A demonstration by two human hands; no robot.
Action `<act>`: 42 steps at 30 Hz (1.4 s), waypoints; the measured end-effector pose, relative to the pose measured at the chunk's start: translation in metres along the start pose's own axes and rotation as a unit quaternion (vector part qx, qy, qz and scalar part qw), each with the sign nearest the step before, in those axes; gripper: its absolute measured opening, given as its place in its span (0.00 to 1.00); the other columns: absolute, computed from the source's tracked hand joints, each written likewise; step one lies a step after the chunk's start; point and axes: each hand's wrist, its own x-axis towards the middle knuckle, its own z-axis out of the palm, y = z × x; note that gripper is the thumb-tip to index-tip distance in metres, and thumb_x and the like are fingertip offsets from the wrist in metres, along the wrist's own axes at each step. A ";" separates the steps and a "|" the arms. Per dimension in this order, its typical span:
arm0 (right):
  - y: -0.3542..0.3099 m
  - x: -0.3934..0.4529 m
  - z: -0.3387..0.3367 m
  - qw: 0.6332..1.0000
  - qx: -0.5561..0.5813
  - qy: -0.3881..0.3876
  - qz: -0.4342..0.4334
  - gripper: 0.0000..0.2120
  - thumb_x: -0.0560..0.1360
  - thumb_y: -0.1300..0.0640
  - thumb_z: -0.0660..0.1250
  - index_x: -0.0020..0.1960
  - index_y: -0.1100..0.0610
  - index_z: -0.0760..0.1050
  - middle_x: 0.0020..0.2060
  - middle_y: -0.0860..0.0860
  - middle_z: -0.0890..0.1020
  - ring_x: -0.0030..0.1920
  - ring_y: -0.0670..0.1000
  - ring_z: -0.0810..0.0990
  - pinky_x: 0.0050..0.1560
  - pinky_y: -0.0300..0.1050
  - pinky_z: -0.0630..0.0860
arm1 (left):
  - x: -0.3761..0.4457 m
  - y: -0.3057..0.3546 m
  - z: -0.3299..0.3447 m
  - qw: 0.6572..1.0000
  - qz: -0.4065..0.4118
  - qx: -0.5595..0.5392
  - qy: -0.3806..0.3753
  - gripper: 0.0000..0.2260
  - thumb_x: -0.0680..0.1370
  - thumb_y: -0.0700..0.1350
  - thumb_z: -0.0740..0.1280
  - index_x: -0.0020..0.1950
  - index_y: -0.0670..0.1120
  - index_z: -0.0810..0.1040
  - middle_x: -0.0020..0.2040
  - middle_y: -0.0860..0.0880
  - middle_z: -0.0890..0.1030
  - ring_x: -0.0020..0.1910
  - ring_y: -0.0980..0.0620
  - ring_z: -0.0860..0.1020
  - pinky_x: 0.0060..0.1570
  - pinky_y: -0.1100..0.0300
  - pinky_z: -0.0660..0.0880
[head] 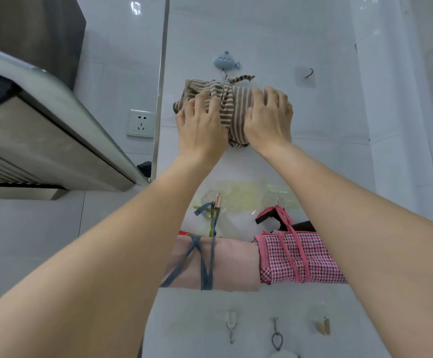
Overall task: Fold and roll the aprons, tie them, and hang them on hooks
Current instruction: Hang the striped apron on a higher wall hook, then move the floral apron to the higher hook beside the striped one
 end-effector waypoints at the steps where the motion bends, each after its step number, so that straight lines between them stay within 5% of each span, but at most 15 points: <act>1: -0.001 -0.003 -0.002 1.000 -0.004 0.001 -0.002 0.22 0.78 0.59 0.52 0.72 0.59 0.60 0.71 0.57 0.61 0.72 0.57 0.57 0.72 0.53 0.53 | -0.004 0.001 -0.001 1.000 0.000 -0.004 -0.003 0.24 0.75 0.39 0.59 0.71 0.46 0.63 0.73 0.47 0.60 0.71 0.46 0.58 0.68 0.53 0.55; 5: -0.007 -0.031 -0.015 0.998 0.013 0.048 -0.038 0.18 0.74 0.65 0.54 0.63 0.62 0.70 0.63 0.58 0.70 0.65 0.57 0.65 0.63 0.51 0.62 | -0.031 0.014 -0.009 0.999 0.027 -0.033 -0.014 0.19 0.74 0.38 0.59 0.65 0.45 0.68 0.68 0.47 0.65 0.66 0.46 0.63 0.62 0.56 0.58; 8: -0.009 -0.072 -0.030 0.992 0.108 0.053 -0.044 0.16 0.70 0.62 0.50 0.48 0.64 0.74 0.47 0.58 0.78 0.49 0.58 0.73 0.44 0.48 0.66 | -0.070 0.029 -0.012 0.995 0.048 -0.082 0.002 0.14 0.73 0.38 0.58 0.58 0.41 0.72 0.60 0.44 0.71 0.58 0.45 0.69 0.51 0.58 0.60; 12: -0.005 -0.168 -0.045 0.992 0.108 -0.056 0.046 0.11 0.73 0.65 0.53 0.48 0.63 0.73 0.39 0.61 0.77 0.40 0.60 0.73 0.37 0.45 0.57 | -0.160 0.044 -0.016 0.982 0.116 -0.148 -0.006 0.10 0.69 0.39 0.55 0.43 0.37 0.75 0.42 0.40 0.77 0.39 0.43 0.75 0.38 0.57 0.62; 15: 0.008 -0.266 -0.052 0.968 0.076 -0.225 0.077 0.10 0.74 0.64 0.55 0.50 0.63 0.73 0.45 0.62 0.79 0.45 0.62 0.76 0.37 0.48 0.60 | -0.260 0.042 -0.012 0.965 0.176 -0.158 -0.110 0.11 0.65 0.39 0.56 0.43 0.37 0.74 0.38 0.38 0.76 0.37 0.42 0.73 0.36 0.54 0.63; 18: 0.025 -0.349 -0.064 0.879 0.065 -0.466 0.075 0.11 0.74 0.65 0.54 0.48 0.60 0.74 0.46 0.61 0.81 0.42 0.60 0.80 0.41 0.48 0.74 | -0.353 0.047 -0.013 0.938 0.192 -0.128 -0.258 0.15 0.64 0.39 0.54 0.46 0.38 0.74 0.42 0.39 0.77 0.39 0.42 0.76 0.34 0.55 0.70; 20: 0.042 -0.398 -0.076 0.788 0.057 -0.606 0.088 0.11 0.74 0.66 0.52 0.47 0.58 0.72 0.44 0.60 0.82 0.36 0.57 0.81 0.37 0.44 0.76 | -0.410 0.063 -0.023 0.886 0.149 -0.097 -0.428 0.16 0.70 0.38 0.56 0.56 0.39 0.73 0.54 0.40 0.74 0.53 0.41 0.74 0.44 0.52 0.70; 23: 0.064 -0.455 -0.084 0.691 0.037 -0.710 0.132 0.11 0.76 0.67 0.53 0.49 0.61 0.74 0.42 0.60 0.82 0.34 0.56 0.80 0.39 0.45 0.78 | -0.467 0.086 -0.032 0.773 0.056 -0.101 -0.624 0.18 0.76 0.39 0.60 0.66 0.42 0.66 0.64 0.42 0.67 0.63 0.42 0.68 0.57 0.51 0.67; 27: 0.091 -0.543 -0.097 0.558 -0.017 -0.824 0.103 0.13 0.77 0.64 0.58 0.58 0.66 0.76 0.49 0.60 0.81 0.41 0.56 0.80 0.44 0.47 0.78 | -0.548 0.125 -0.038 0.649 -0.014 -0.098 -0.754 0.18 0.77 0.40 0.60 0.67 0.41 0.67 0.64 0.40 0.71 0.62 0.41 0.72 0.58 0.52 0.69; 30: 0.103 -0.610 -0.103 0.505 -0.048 -0.856 0.102 0.17 0.74 0.56 0.67 0.61 0.62 0.75 0.50 0.55 0.79 0.46 0.54 0.77 0.38 0.45 0.78 | -0.603 0.142 -0.044 0.614 -0.078 -0.103 -0.779 0.16 0.77 0.38 0.59 0.66 0.40 0.68 0.64 0.40 0.72 0.63 0.41 0.71 0.58 0.54 0.68; 33: 0.114 -0.651 -0.097 0.495 -0.027 -0.851 0.172 0.25 0.73 0.44 0.67 0.64 0.59 0.73 0.55 0.55 0.78 0.55 0.53 0.77 0.57 0.44 0.75 | -0.652 0.156 -0.043 0.557 -0.146 -0.088 -0.813 0.17 0.78 0.40 0.59 0.66 0.41 0.65 0.62 0.39 0.73 0.61 0.39 0.72 0.55 0.51 0.70; 35: 0.113 -0.670 -0.094 0.465 -0.009 -0.848 0.253 0.33 0.74 0.40 0.64 0.71 0.58 0.63 0.63 0.57 0.71 0.65 0.57 0.71 0.62 0.44 0.70 | -0.678 0.160 -0.040 0.512 -0.180 -0.084 -0.836 0.19 0.79 0.41 0.59 0.69 0.44 0.62 0.62 0.39 0.74 0.59 0.38 0.74 0.55 0.50 0.70; 38: 0.109 -0.697 -0.097 0.484 -0.019 -0.802 0.351 0.49 0.71 0.43 0.70 0.76 0.53 0.38 0.75 0.61 0.42 0.73 0.65 0.54 0.69 0.52 0.64 | -0.696 0.165 -0.030 0.486 -0.217 -0.110 -0.839 0.24 0.78 0.41 0.61 0.73 0.44 0.58 0.62 0.38 0.74 0.59 0.38 0.74 0.53 0.53 0.70; 42: 0.110 -0.709 -0.099 0.511 -0.013 -0.762 0.397 0.49 0.70 0.49 0.73 0.76 0.46 0.40 0.74 0.58 0.39 0.72 0.65 0.56 0.68 0.54 0.64 | -0.702 0.172 -0.015 0.491 -0.329 -0.135 -0.796 0.21 0.77 0.39 0.63 0.69 0.39 0.65 0.65 0.40 0.72 0.61 0.40 0.73 0.58 0.54 0.69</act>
